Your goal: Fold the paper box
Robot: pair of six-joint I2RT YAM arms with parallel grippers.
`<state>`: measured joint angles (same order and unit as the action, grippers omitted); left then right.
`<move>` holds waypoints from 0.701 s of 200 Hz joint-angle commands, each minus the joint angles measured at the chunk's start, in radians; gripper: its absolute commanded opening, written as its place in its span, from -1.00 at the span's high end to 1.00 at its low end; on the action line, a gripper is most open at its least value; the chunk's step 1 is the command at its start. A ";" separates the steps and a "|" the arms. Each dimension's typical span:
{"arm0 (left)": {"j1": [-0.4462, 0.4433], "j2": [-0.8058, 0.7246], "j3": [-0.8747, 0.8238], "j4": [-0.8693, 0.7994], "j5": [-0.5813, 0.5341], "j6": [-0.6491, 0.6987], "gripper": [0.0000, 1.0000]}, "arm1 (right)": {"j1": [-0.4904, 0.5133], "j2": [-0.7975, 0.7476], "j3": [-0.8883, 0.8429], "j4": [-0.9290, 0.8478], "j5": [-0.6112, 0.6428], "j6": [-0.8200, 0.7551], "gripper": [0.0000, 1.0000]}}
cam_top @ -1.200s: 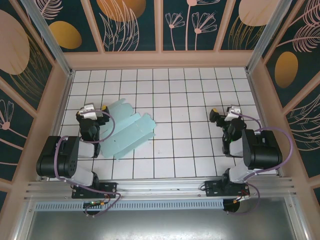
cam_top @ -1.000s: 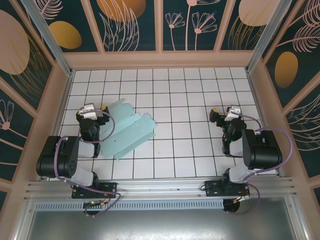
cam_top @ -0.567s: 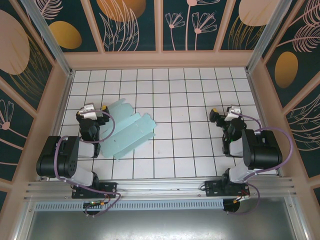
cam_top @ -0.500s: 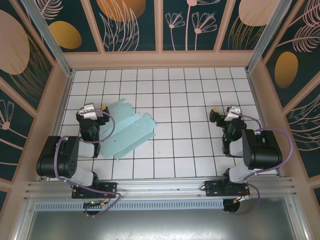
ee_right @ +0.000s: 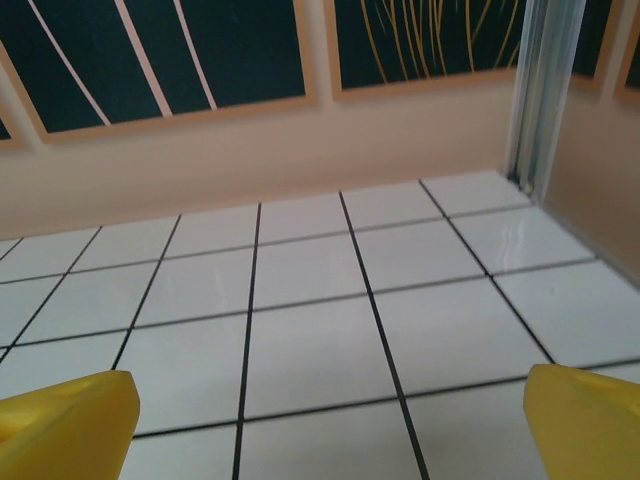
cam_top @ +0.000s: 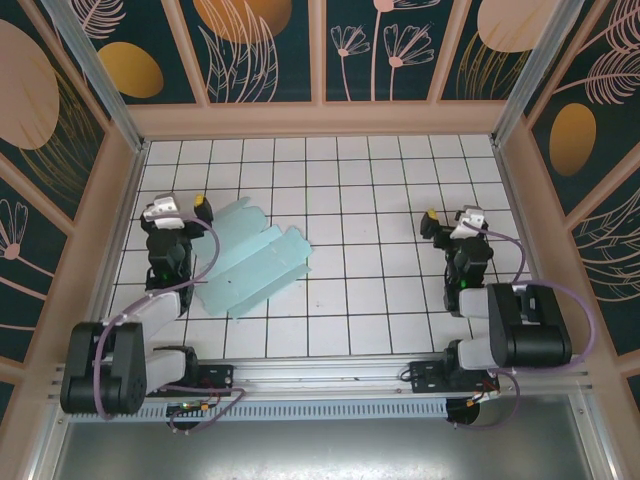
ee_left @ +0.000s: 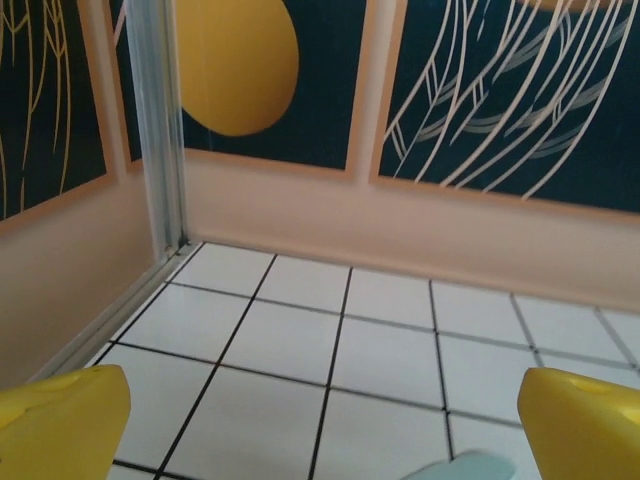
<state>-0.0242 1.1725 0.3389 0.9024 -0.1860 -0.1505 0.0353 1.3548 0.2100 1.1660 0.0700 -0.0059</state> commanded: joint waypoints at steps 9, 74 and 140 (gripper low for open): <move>0.003 -0.032 0.060 -0.234 0.062 -0.216 -0.98 | 0.142 -0.088 0.124 -0.220 0.215 -0.092 -0.98; -0.022 0.039 0.029 -0.216 0.279 -0.450 -0.98 | 0.255 -0.002 0.549 -0.889 -0.379 0.187 -0.98; -0.071 0.244 0.054 -0.129 0.341 -0.540 -0.98 | 0.516 0.322 0.842 -1.092 -0.474 0.267 -0.90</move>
<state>-0.0853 1.3834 0.3801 0.7074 0.1085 -0.6399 0.4969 1.5902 0.9649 0.1867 -0.3214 0.1913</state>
